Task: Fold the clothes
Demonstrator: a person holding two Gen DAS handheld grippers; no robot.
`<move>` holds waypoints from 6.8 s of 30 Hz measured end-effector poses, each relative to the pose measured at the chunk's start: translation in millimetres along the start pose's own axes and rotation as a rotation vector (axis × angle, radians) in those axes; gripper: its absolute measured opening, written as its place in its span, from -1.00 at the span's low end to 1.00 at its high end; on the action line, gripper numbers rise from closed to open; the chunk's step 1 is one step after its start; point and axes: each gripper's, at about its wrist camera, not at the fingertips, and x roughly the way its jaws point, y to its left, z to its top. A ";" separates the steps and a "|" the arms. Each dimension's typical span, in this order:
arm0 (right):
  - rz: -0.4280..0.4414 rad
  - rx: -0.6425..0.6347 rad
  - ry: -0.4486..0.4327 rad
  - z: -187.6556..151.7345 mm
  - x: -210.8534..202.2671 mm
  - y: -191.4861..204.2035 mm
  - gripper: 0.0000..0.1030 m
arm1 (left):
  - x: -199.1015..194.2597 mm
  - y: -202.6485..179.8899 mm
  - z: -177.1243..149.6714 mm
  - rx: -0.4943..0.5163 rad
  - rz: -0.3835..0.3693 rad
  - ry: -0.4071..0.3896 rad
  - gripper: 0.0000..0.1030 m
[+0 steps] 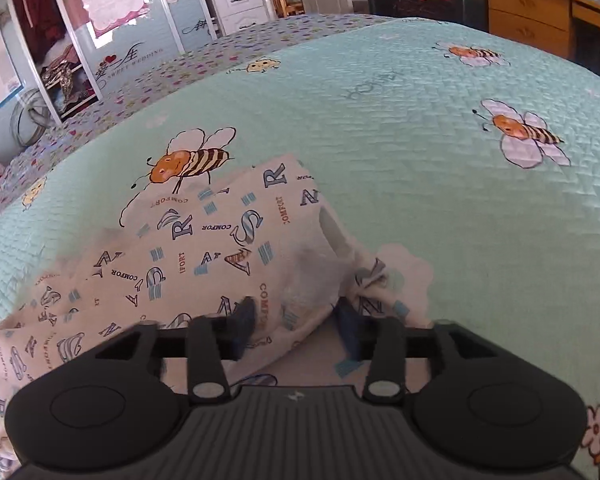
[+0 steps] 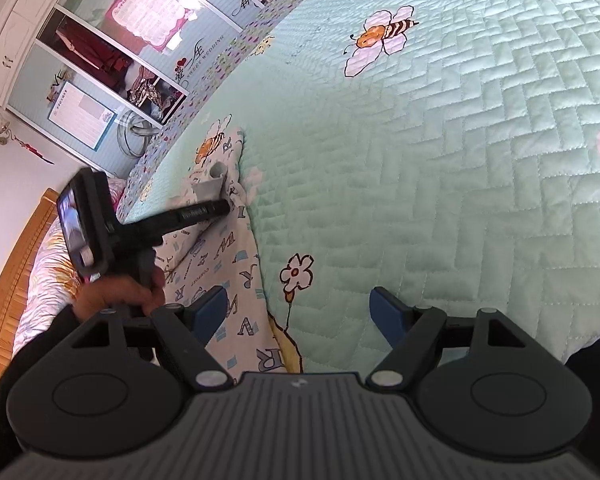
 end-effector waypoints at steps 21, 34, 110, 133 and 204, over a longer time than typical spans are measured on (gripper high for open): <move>0.096 -0.579 0.087 115.5 170.6 138.7 -0.07 | -99.1 65.8 -100.2 -0.288 -0.056 0.042 0.34; 0.048 -0.585 0.180 107.7 224.6 144.8 -1.00 | -92.5 76.6 -105.3 -0.329 -0.072 0.045 0.34; 0.170 -0.463 0.062 83.6 197.8 159.1 0.45 | -34.3 227.6 -94.0 -0.471 0.056 0.047 0.48; -0.043 -0.222 0.239 -64.9 2.9 64.1 0.46 | -224.7 121.0 -264.7 -0.672 -0.028 0.191 0.58; 0.126 -0.023 0.373 -34.5 -6.0 16.9 -0.86 | -224.2 157.9 -245.8 -0.841 -0.258 0.278 -0.82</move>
